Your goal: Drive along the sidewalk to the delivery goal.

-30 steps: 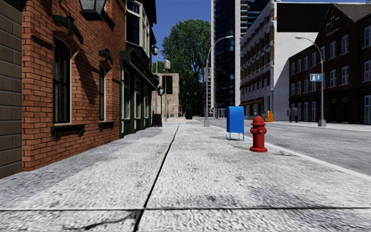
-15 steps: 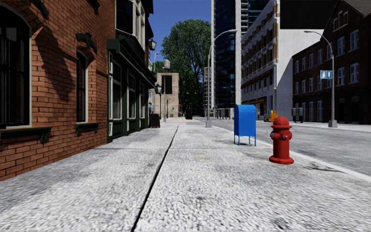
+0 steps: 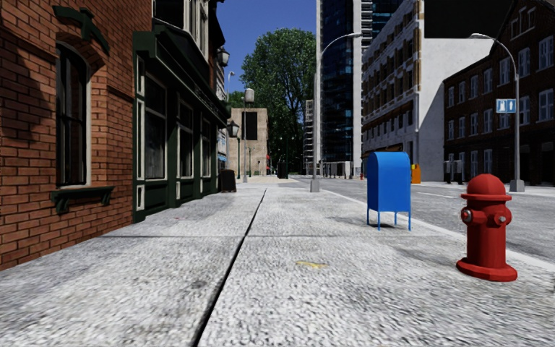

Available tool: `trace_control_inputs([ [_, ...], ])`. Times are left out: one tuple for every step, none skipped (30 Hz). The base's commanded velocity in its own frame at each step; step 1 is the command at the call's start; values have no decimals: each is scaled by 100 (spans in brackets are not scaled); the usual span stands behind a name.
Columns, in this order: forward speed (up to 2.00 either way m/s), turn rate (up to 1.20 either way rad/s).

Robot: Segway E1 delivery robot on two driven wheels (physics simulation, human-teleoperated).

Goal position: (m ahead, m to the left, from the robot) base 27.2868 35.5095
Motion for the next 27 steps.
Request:
trace_control_inputs([
  [200, 0],
  [200, 0],
  [200, 0],
  [200, 0],
  [200, 0],
  [200, 0],
  [200, 0],
  [200, 0],
  [200, 0],
  [200, 0],
  [200, 0],
  [200, 0],
  [200, 0],
  [200, 0],
  [200, 0],
  [200, 0],
  [200, 0],
  [200, 0],
  [200, 0],
  [200, 0],
  [200, 0],
  [200, 0],
  [200, 0],
  [200, 0],
  [200, 0],
  [200, 0],
  [200, 0],
])
